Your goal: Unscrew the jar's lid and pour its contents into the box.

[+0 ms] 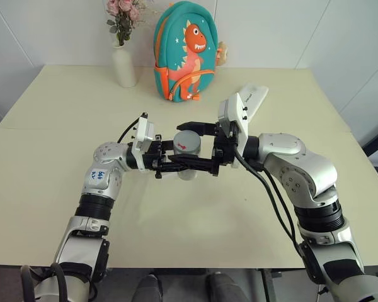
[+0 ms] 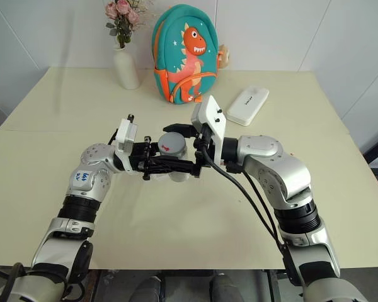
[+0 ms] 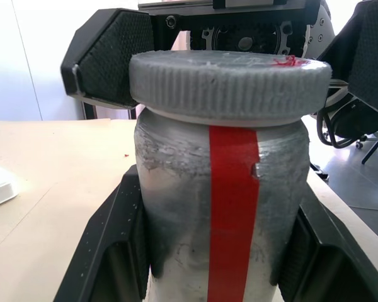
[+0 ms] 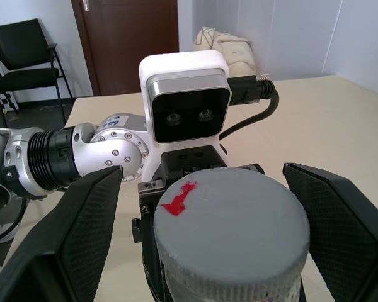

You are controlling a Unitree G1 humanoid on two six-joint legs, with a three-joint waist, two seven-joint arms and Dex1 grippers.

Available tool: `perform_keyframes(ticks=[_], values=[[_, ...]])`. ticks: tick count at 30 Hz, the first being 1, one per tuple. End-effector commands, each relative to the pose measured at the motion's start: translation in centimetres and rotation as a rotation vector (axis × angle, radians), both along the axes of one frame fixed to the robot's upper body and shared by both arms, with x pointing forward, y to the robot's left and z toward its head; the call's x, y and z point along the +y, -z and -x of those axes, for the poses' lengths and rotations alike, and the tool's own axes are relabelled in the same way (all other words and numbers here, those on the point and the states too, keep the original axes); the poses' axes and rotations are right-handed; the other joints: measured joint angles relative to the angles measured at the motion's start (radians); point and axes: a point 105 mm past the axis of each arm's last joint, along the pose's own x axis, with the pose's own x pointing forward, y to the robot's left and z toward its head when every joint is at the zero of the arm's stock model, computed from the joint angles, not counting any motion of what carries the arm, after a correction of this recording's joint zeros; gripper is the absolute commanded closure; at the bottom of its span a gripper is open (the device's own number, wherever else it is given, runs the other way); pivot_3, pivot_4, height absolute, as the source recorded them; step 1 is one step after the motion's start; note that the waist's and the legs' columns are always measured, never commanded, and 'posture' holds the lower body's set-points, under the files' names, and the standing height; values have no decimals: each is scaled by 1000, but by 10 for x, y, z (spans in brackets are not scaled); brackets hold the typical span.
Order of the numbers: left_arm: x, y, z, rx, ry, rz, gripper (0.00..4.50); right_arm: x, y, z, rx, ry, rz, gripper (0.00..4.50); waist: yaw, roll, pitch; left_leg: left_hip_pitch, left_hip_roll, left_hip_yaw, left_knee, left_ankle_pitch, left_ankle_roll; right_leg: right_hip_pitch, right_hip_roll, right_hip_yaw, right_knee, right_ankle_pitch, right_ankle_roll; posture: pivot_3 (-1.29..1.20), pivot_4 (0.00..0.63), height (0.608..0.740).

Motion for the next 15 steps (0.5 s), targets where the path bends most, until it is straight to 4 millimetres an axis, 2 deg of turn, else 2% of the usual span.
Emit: perform_keyframes(ticks=[1,6,9,12,15], values=[[-2,-10,6,-51,18,7,2471,2,-11,5,-54,-23,-18,230,0,0,0,0,0,0,0,0,0,0,0,0,0,0,0,0,150,740],[-2,-10,6,-50,16,7,2471,2,-14,4,-62,-27,-24,230,0,0,0,0,0,0,0,0,0,0,0,0,0,0,0,0,150,740],[-2,-9,7,-48,16,8,2471,1,-15,4,-63,-30,-27,843,0,0,0,0,0,0,0,0,0,0,0,0,0,0,0,0,150,740],[-2,-7,6,-43,13,7,2471,1,-16,5,-66,-34,-29,1881,0,0,0,0,0,0,0,0,0,0,0,0,0,0,0,0,150,740],[-2,-5,7,-37,11,5,2471,1,-17,5,-71,-36,-32,1943,0,0,0,0,0,0,0,0,0,0,0,0,0,0,0,0,150,740]])
